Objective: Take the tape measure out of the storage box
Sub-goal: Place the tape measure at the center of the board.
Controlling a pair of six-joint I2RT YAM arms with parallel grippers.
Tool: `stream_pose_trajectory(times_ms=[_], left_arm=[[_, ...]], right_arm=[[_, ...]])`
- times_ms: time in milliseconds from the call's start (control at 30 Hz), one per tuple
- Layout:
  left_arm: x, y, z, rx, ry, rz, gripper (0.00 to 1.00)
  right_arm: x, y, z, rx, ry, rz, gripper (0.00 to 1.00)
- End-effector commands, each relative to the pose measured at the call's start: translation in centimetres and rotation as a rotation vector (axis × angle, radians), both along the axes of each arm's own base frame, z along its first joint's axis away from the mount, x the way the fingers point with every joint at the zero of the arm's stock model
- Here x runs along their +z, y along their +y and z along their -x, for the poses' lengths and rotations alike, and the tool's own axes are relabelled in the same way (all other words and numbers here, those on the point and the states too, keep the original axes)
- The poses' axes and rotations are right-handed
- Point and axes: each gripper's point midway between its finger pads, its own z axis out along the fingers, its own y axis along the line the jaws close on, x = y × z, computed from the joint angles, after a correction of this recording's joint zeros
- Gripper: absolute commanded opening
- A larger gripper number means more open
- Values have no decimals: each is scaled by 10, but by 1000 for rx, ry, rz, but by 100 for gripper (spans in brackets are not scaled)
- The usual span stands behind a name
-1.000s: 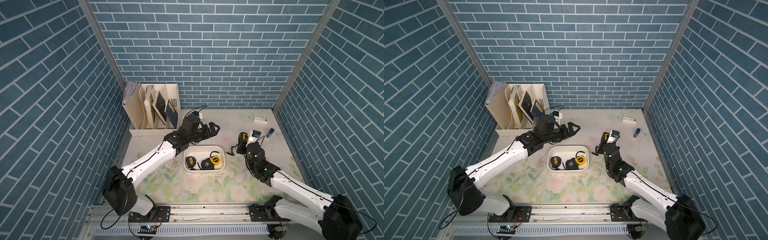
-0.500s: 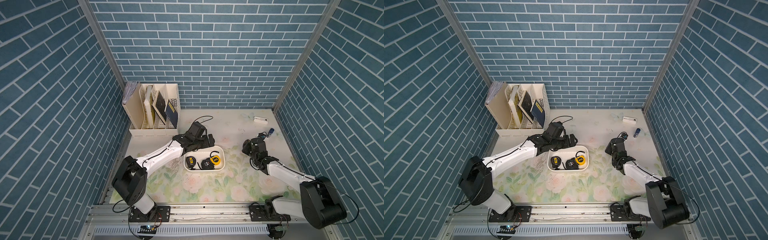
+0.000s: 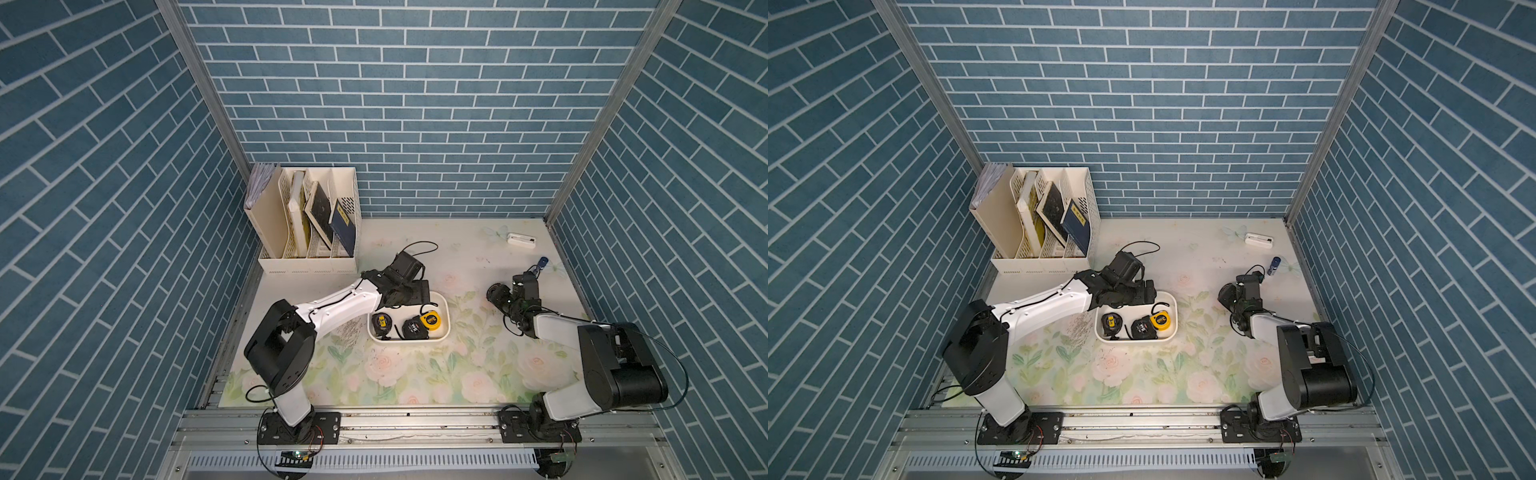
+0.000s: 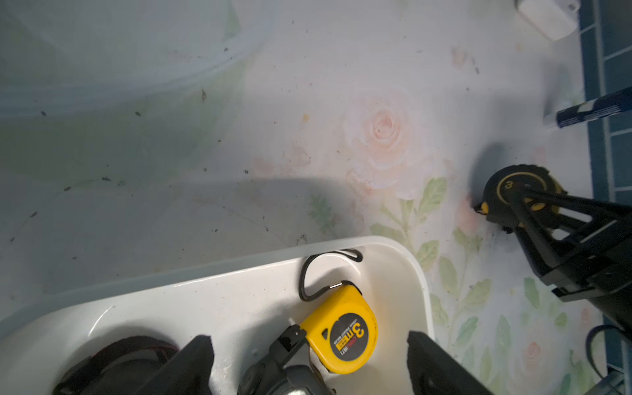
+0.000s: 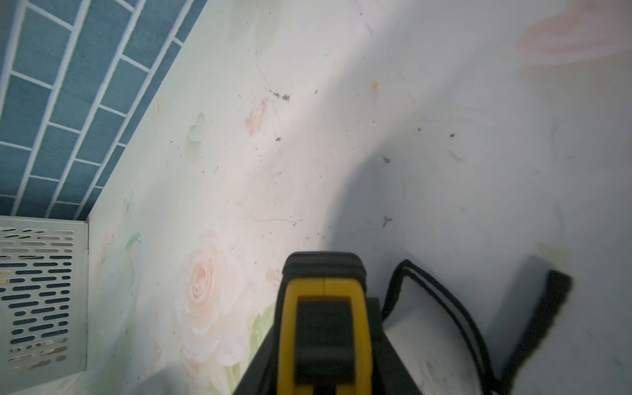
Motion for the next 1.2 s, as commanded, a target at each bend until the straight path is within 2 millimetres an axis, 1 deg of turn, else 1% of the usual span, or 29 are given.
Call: stream_pose_trajectory(times_ms=[0, 167, 300, 367, 433, 633, 700, 767, 867, 967, 1033, 1100, 1167], left_arm=[[-7, 4, 4, -20, 3, -94, 93], [-12, 7, 9, -22, -1, -158, 94], [-14, 11, 11, -15, -4, -200, 94], [-17, 12, 12, -19, 0, -214, 95], [-18, 12, 13, -22, 1, -223, 95], [-20, 11, 15, -36, -1, -238, 96], [-22, 11, 15, -42, 0, -249, 96], [-22, 11, 16, -47, -3, -261, 96], [-18, 9, 17, -58, -12, -266, 96], [-14, 7, 18, -73, -20, -277, 97], [-14, 10, 19, -83, -16, -304, 97], [-16, 13, 22, -98, -5, -336, 98], [-16, 14, 26, -109, 1, -355, 98]], right_arm=[[3, 7, -7, 6, -7, -69, 0], [-11, 3, 7, -13, 43, -83, 0], [-17, -2, 18, -36, 76, -74, 1], [-17, -5, 22, -48, 83, -60, 17], [-16, -10, 25, -63, 86, -42, 29], [-10, -17, 28, -92, 80, -10, 49], [-8, -19, 29, -98, 78, -4, 57], [-7, -20, 30, -101, 75, -3, 75], [-5, -22, 31, -111, 66, 2, 90], [-2, -25, 32, -120, 57, 11, 96], [2, -26, 33, -125, 50, 16, 98], [9, -29, 35, -137, 35, 31, 100], [21, -34, 37, -148, 5, 58, 100]])
